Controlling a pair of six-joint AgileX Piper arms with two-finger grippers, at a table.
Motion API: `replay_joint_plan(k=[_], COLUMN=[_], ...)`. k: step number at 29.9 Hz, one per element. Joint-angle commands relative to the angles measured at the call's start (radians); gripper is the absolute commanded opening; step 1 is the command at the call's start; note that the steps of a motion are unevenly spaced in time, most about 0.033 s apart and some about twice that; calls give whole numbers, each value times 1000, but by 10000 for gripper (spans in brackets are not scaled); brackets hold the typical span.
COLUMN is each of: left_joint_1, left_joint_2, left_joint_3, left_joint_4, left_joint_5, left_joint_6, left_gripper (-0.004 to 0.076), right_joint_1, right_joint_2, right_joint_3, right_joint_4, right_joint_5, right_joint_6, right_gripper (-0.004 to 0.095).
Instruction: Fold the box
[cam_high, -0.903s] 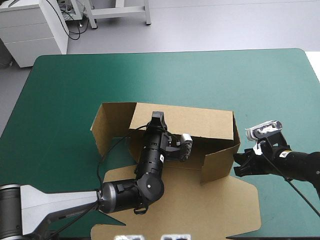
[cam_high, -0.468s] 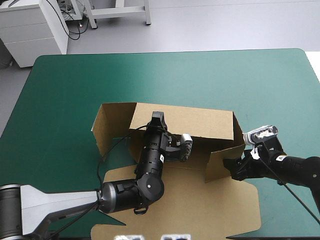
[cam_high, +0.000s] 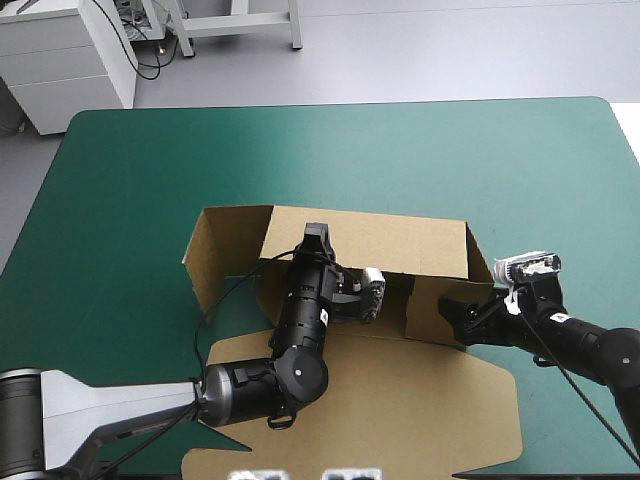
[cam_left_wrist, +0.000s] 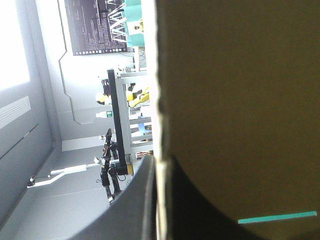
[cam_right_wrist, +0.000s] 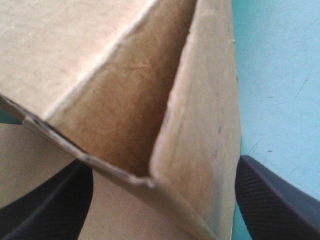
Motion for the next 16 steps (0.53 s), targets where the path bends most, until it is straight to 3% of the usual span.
replay_joint_plan(k=[1,9,16], left_joint_1=[-9,-9,-9], left_joint_2=[-39,-39,-39], left_joint_3=[-22,-22,-44], left_joint_4=[120,120,123], left_joint_5=[19,16,-19], left_joint_6=[-10,-13,-13], left_gripper=[-8,-8,-8], right_joint_1=[-2,20,205], right_joint_2=[-10,-10,15], right_joint_3=[-27,10,10], right_joint_4=[78,147,162], right_joint_5=[-39,-47,-229], right_joint_6=[-30,-83,-71], right_gripper=[719,696,695])
